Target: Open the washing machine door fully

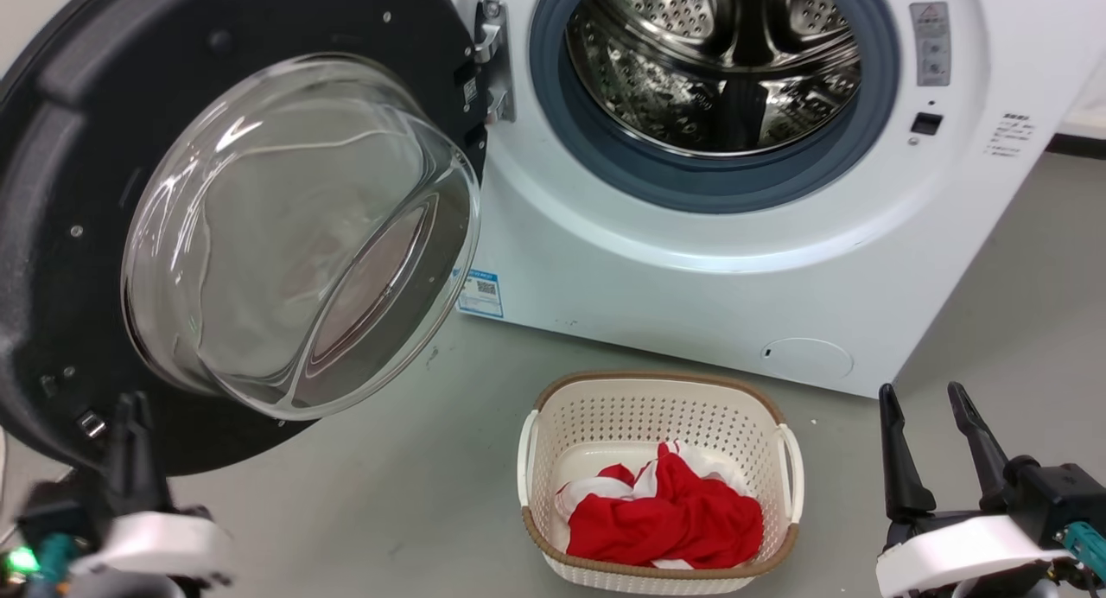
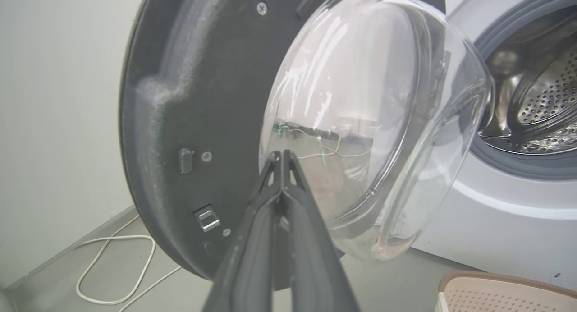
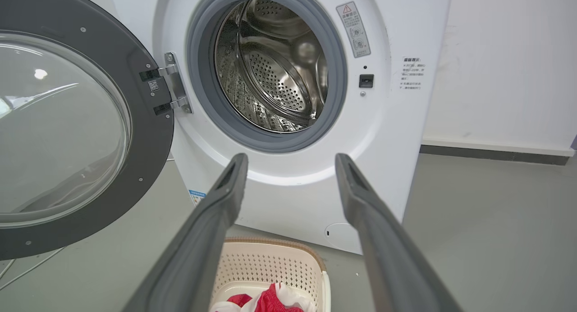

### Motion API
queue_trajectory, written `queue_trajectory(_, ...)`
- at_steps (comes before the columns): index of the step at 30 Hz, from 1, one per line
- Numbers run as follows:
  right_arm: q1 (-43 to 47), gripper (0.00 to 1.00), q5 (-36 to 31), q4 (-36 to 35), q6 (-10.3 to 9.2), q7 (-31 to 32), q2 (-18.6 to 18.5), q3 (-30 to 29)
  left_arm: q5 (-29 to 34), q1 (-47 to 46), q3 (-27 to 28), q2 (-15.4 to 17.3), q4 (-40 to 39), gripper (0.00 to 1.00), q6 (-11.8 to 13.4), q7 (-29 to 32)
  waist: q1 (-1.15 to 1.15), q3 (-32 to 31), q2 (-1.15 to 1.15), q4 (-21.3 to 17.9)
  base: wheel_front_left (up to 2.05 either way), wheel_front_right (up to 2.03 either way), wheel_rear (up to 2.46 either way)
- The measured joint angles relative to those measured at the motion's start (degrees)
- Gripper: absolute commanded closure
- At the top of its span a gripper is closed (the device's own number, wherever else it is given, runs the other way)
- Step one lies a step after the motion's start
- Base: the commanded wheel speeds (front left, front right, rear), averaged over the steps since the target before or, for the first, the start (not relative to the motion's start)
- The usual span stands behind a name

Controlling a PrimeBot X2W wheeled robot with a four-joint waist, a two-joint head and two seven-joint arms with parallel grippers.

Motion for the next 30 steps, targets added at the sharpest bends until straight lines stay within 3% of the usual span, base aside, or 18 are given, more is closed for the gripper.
queue_trajectory(4,0.6,0.0,0.0,-0.2,0.0,0.0,0.0,0.1,2.3,3.5,-3.8,-3.7,-3.8,1.0,0.5,0.0,0.0,-1.0,0.0,-1.5,0.0,0.0,0.0)
queue_trajectory(9,0.7,0.0,-0.3,-0.8,0.0,0.2,0.0,0.4,3.8,4.2,-7.5,-6.0,-5.3,1.0,-0.7,0.0,0.0,-1.7,0.0,-3.9,0.0,0.0,0.0)
queue_trajectory(11,0.7,0.0,-0.5,-1.1,0.0,0.6,0.0,0.6,4.0,4.1,-8.7,-7.2,-5.2,0.52,-1.2,0.0,0.0,-1.9,0.0,-5.0,0.0,0.0,0.0)
queue_trajectory(12,0.7,0.0,-0.5,-1.2,0.0,0.6,0.0,0.6,4.2,4.1,-9.1,-7.7,-5.1,0.0,-1.4,0.0,0.0,-2.0,0.0,-5.5,0.0,0.0,0.0)
queue_trajectory(30,2.1,0.0,-4.1,-6.5,0.0,3.1,0.0,-0.1,8.4,-0.8,-10.4,-9.2,-3.2,0.0,-1.9,0.0,0.0,-3.3,0.0,-15.0,0.0,0.0,0.0)
